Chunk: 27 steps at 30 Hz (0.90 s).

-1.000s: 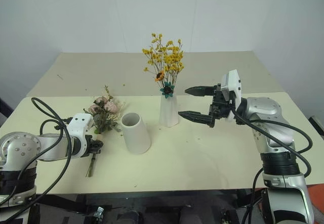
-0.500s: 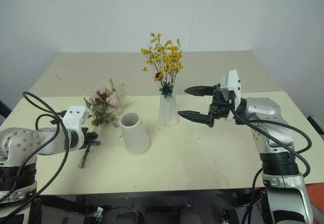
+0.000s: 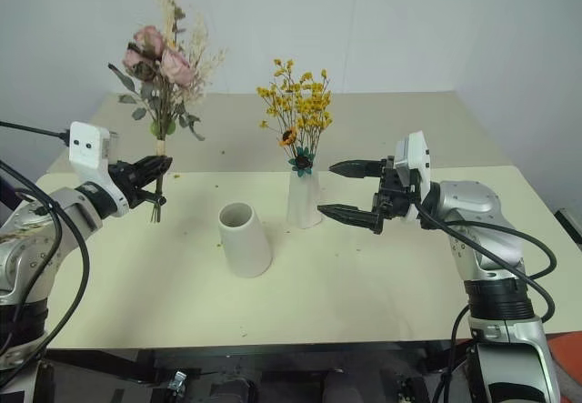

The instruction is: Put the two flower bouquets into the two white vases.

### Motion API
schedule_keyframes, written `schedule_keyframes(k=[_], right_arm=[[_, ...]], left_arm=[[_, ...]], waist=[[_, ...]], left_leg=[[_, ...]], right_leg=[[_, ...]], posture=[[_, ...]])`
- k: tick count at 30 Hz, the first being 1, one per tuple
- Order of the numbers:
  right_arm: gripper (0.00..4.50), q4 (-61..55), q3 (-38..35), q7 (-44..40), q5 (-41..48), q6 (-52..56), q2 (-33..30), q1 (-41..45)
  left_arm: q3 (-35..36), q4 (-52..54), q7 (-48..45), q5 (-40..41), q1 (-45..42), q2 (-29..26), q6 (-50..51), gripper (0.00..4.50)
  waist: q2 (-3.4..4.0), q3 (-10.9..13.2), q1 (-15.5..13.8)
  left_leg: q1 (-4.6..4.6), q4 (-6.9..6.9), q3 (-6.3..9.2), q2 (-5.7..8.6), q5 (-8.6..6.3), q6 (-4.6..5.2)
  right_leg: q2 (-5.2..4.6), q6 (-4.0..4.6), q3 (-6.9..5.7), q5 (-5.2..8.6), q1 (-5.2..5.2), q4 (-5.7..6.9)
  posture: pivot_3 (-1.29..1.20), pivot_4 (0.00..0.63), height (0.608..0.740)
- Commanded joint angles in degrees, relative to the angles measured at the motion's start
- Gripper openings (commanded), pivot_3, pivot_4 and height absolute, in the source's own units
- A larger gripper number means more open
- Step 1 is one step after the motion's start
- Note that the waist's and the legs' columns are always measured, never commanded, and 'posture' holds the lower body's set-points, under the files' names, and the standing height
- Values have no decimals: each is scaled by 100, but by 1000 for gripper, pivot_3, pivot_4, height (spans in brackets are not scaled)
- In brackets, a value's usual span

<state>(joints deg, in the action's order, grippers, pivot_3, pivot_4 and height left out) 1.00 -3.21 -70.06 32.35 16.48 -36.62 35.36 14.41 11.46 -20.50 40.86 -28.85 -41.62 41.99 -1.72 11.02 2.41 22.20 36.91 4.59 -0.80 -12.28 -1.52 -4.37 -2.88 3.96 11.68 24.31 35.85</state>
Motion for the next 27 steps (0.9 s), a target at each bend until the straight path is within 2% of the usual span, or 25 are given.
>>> schedule_keyframes(k=[1,6,13,17,22,27], right_arm=[[4500,-266,-166,-8,114,-107,11,22],[4500,-339,-188,8,137,-105,8,-49],[4500,-497,-214,94,193,-69,38,-127],[4500,-556,-214,92,236,-30,54,-126],[4500,-576,-215,74,248,4,28,-162],[4500,-610,-211,90,276,31,15,-174]], left_arm=[[329,-123,-826,197,-355,94,-653,9],[440,-380,-1657,493,-597,334,-1019,9],[523,-853,-2261,1024,-1068,506,-842,9],[426,-1032,-2560,1010,-1253,616,-946,9],[488,-1090,-3169,1055,-1249,1069,-1494,9],[423,-1136,-3366,1013,-1205,1331,-1619,9]], waist=[[0,0,3],[0,0,23],[0,0,20],[0,0,19],[0,0,14],[0,0,23]], left_leg=[[1,1,0,0,0,0],[-1,1,0,-1,0,0],[-1,2,0,-1,0,1],[-2,2,0,-1,0,1],[-1,2,0,-1,0,1],[-3,3,0,-1,0,1]], right_leg=[[0,-3,0,-2,0,-1],[0,-4,0,-2,0,0],[0,-25,0,9,0,1],[0,-22,0,6,-1,1],[0,-21,0,5,-2,-1],[1,-5,0,-5,-2,1]], posture=[[0,150,740],[0,150,740],[0,150,740],[0,150,740],[0,150,740],[0,150,740]])
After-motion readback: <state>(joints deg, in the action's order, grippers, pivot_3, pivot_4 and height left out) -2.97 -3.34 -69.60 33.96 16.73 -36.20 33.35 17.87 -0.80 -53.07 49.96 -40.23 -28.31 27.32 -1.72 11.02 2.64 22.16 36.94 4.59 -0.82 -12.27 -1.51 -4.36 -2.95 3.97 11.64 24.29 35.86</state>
